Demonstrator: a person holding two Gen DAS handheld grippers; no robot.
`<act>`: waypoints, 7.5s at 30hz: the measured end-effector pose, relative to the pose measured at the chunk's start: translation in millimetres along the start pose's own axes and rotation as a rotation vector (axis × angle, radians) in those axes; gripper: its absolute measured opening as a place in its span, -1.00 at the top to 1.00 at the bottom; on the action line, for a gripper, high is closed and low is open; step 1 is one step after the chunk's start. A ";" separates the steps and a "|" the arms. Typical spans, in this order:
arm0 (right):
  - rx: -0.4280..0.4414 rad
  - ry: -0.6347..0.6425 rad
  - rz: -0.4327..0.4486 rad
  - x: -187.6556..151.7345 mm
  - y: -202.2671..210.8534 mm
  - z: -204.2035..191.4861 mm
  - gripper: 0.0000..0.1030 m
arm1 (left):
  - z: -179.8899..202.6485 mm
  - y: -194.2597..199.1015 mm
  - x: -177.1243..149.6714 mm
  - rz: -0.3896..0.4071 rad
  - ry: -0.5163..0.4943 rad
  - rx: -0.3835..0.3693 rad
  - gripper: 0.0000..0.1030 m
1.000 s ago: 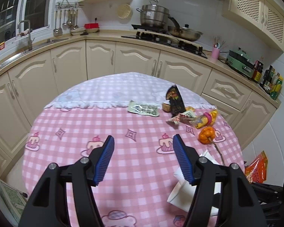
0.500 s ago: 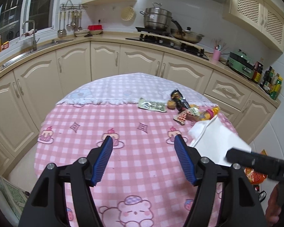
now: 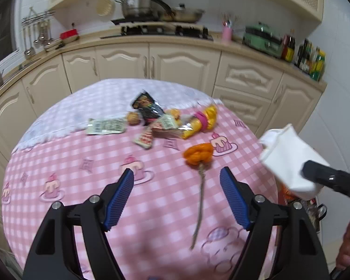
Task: Collect trash
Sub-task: 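Grasp the orange flower stem with the left gripper while the right gripper lifts the cup, then carry flower and cup over the blue bin and open both grippers, then move both open grippers back over the table toward the snack packets, then grasp the white-and-red candy wrapper with the right gripper, then grasp the green-label packet with the left gripper while the right gripper holds the wrapper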
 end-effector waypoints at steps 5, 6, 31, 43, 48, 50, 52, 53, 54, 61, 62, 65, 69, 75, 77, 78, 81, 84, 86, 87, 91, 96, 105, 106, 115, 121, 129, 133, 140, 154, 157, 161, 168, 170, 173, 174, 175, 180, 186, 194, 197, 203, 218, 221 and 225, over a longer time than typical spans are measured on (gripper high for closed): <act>-0.024 -0.051 -0.004 8.0 -5.3 33.9 0.00 | 18.1 -42.4 8.6 -0.077 -0.009 -0.001 -0.45; -0.021 -0.059 -0.008 9.9 -8.4 38.3 0.00 | 18.2 -49.4 9.8 -0.080 0.000 0.014 -0.45; -0.048 -0.186 0.003 12.5 -8.3 114.9 0.00 | 96.0 -45.6 19.1 0.029 -0.044 -0.114 0.34; -0.170 -0.344 0.070 -1.3 39.9 221.0 0.00 | 234.7 -78.9 -2.1 -0.070 -0.192 -0.313 0.35; -0.222 -0.391 0.079 -6.4 51.1 260.0 0.00 | 271.2 -116.3 -11.8 -0.143 -0.192 -0.318 0.34; -0.242 -0.407 0.076 -8.8 52.4 274.4 0.00 | 283.4 -132.9 -14.1 -0.159 -0.191 -0.310 0.34; -0.257 -0.416 0.069 -9.8 51.2 284.4 0.00 | 292.8 -149.7 -16.7 -0.176 -0.184 -0.300 0.33; -0.262 -0.419 0.064 -10.2 50.2 287.9 0.00 | 296.5 -158.6 -18.1 -0.190 -0.183 -0.300 0.33; -0.266 -0.422 0.060 -10.4 48.8 291.0 0.00 | 301.1 -169.7 -20.2 -0.209 -0.187 -0.295 0.32; -0.271 -0.421 0.021 -5.9 28.6 301.7 0.00 | 295.8 -225.0 -25.3 -0.286 -0.240 -0.183 -0.16; -0.268 -0.420 0.012 -5.1 24.2 301.8 0.00 | 290.6 -224.4 -24.9 -0.282 -0.220 -0.180 -0.18; -0.259 -0.412 -0.007 -0.7 12.8 300.5 0.00 | 280.3 -220.6 -20.0 -0.283 -0.175 -0.199 -0.18; -0.269 -0.372 -0.033 10.2 -6.5 291.8 0.00 | 272.3 -205.0 -13.1 -0.260 -0.179 -0.151 -0.18; -0.251 -0.299 -0.083 25.0 -34.0 265.3 -0.04 | 252.9 -181.0 0.5 -0.225 -0.128 -0.143 -0.18; -0.249 -0.278 -0.077 29.5 -34.2 256.8 -0.23 | 248.9 -178.3 3.1 -0.217 -0.126 -0.136 -0.18; -0.248 -0.272 -0.068 30.6 -32.4 254.4 -0.31 | 247.6 -177.5 3.4 -0.216 -0.122 -0.134 -0.18; -0.258 -0.265 -0.055 33.3 -25.8 247.8 -0.32 | 245.2 -177.3 2.4 -0.226 -0.115 -0.145 -0.18; -0.279 -0.272 -0.048 32.3 -19.9 245.7 -0.32 | 245.2 -174.6 2.8 -0.221 -0.116 -0.157 -0.18; -0.286 -0.280 -0.046 30.0 -15.6 245.1 -0.32 | 247.6 -172.8 2.4 -0.220 -0.122 -0.176 -0.18; -0.292 -0.282 -0.046 27.9 -12.8 244.5 -0.32 | 249.7 -171.7 1.3 -0.221 -0.127 -0.187 -0.18; -0.310 -0.281 -0.048 20.8 -2.4 240.3 -0.32 | 257.8 -164.1 -2.2 -0.213 -0.152 -0.212 -0.18; -0.335 -0.287 -0.041 11.1 14.0 237.0 -0.32 | 266.3 -151.2 -7.0 -0.201 -0.180 -0.238 -0.18; -0.342 -0.271 0.017 -0.4 50.9 209.9 -0.38 | 263.7 -103.0 -10.3 -0.132 -0.208 -0.261 -0.18; -0.339 -0.266 0.026 -0.6 54.6 205.6 -0.40 | 262.5 -96.4 -10.1 -0.120 -0.210 -0.263 -0.18; -0.301 -0.202 0.083 -9.3 79.0 151.8 -0.50 | 225.3 -29.7 -8.6 -0.007 -0.185 -0.254 -0.21; -0.271 -0.133 0.104 -15.2 82.6 106.3 -0.54 | 184.2 6.0 -9.0 0.061 -0.144 -0.231 -0.25; -0.203 -0.022 0.075 -14.7 59.0 36.9 -0.56 | 113.9 39.4 -5.3 0.126 -0.070 -0.156 -0.26; -0.167 0.025 0.048 -10.7 38.1 4.8 -0.56 | 74.5 49.2 -0.3 0.148 -0.028 -0.105 -0.26; -0.120 0.080 -0.013 -0.7 -9.6 -38.4 -0.56 | 1.7 48.4 11.0 0.144 0.042 -0.016 -0.30; -0.030 0.121 -0.169 23.1 -110.6 -91.5 -0.56 | -108.4 4.6 35.2 0.044 0.148 0.057 -0.39; 0.048 0.113 -0.214 24.5 -129.6 -108.1 -0.56 | -120.1 -4.0 36.4 0.022 0.149 0.067 -0.39; 0.122 0.079 -0.271 28.1 -154.5 -124.1 -0.55 | -137.8 -13.7 36.5 0.009 0.178 0.070 -0.39; 0.119 0.001 -0.330 36.6 -191.0 -139.6 -0.02 | -161.6 -30.8 28.3 -0.031 0.259 0.035 -0.39; 0.095 -0.009 -0.317 39.9 -194.9 -141.2 0.04 | -167.6 -33.5 26.1 -0.040 0.285 0.022 -0.39; 0.030 -0.002 -0.298 44.3 -202.4 -143.9 0.36 | -175.6 -35.7 23.1 -0.045 0.319 0.027 -0.39; 0.020 0.000 -0.292 44.8 -204.2 -143.9 0.49 | -176.8 -36.0 22.3 -0.046 0.325 0.029 -0.39; 0.022 0.004 -0.289 44.9 -205.3 -144.0 0.61 | -178.3 -37.0 21.4 -0.049 0.331 0.028 -0.39; 0.051 -0.004 -0.289 41.3 -199.3 -139.8 0.66 | -180.1 -41.7 20.5 -0.058 0.346 0.031 -0.39; 0.126 0.023 -0.267 39.2 -169.8 -136.1 0.66 | -175.8 -47.3 22.1 -0.086 0.398 -0.001 -0.39; 0.062 0.049 -0.147 82.9 -147.8 -110.4 0.66 | -165.7 -61.4 33.7 -0.103 0.612 -0.023 -0.39; 0.028 0.116 -0.121 103.5 -153.0 -112.0 0.66 | -164.9 -76.9 39.8 -0.129 0.710 0.014 -0.39; 0.012 0.327 -0.128 140.5 -178.8 -144.9 0.66 | -169.2 -92.0 42.4 -0.118 0.933 0.084 -0.39; 0.058 0.564 -0.209 173.7 -243.5 -204.6 0.66 | -161.5 -119.1 62.2 -0.145 1.082 0.387 -0.57; 0.088 0.553 -0.215 172.4 -245.8 -202.4 0.66 | -159.6 -128.9 71.4 -0.188 0.989 0.491 -0.30; 0.100 0.536 -0.221 170.9 -247.6 -193.7 0.66 | -166.7 -137.1 82.8 -0.199 0.877 0.577 0.23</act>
Point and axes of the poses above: each gripper's, at about its wrist camera, not at the fingertips, and y roughly against the way its jaws point, z to its right, x to its top, the point moved 4 cm from there along -y, roughly the way its jaws point, and after that the axes turned 6 degrees about -x, right-handed, at the moved point
